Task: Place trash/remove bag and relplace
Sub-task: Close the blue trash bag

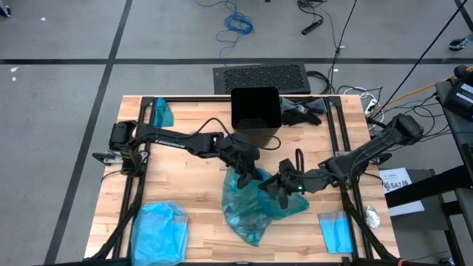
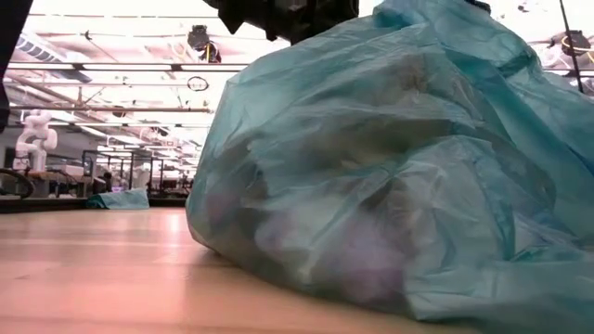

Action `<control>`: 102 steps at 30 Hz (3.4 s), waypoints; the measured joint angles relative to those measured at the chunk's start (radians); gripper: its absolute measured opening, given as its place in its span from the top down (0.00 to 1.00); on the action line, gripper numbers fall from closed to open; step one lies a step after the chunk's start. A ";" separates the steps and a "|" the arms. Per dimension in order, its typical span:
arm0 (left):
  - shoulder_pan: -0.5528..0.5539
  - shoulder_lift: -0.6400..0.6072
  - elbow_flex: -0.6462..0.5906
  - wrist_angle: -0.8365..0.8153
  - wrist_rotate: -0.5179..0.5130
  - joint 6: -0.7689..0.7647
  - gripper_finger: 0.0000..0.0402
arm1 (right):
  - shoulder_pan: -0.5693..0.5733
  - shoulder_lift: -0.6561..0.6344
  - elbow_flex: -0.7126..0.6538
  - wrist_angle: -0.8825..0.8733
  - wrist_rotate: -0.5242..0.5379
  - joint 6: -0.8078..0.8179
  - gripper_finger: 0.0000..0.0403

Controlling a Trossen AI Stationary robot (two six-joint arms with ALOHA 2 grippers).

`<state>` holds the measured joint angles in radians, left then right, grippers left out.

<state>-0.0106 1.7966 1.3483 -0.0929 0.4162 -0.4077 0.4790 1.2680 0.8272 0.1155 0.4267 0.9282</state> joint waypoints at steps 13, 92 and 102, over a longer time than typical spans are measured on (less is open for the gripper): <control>0.029 -0.113 0.002 -0.052 0.111 0.033 1.00 | 0.008 -0.003 0.000 -0.257 0.097 0.195 1.00; -0.180 -0.049 -0.033 -0.038 -0.612 0.784 0.80 | 0.066 -0.149 -0.053 -0.499 0.283 0.317 0.75; -0.180 -0.036 -0.033 0.056 -0.706 0.779 0.84 | 0.066 -0.149 -0.054 -0.494 0.283 0.316 0.75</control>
<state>-0.1910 1.7605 1.3151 -0.0368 -0.2898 0.3718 0.5453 1.1191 0.7734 -0.3780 0.7101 1.2446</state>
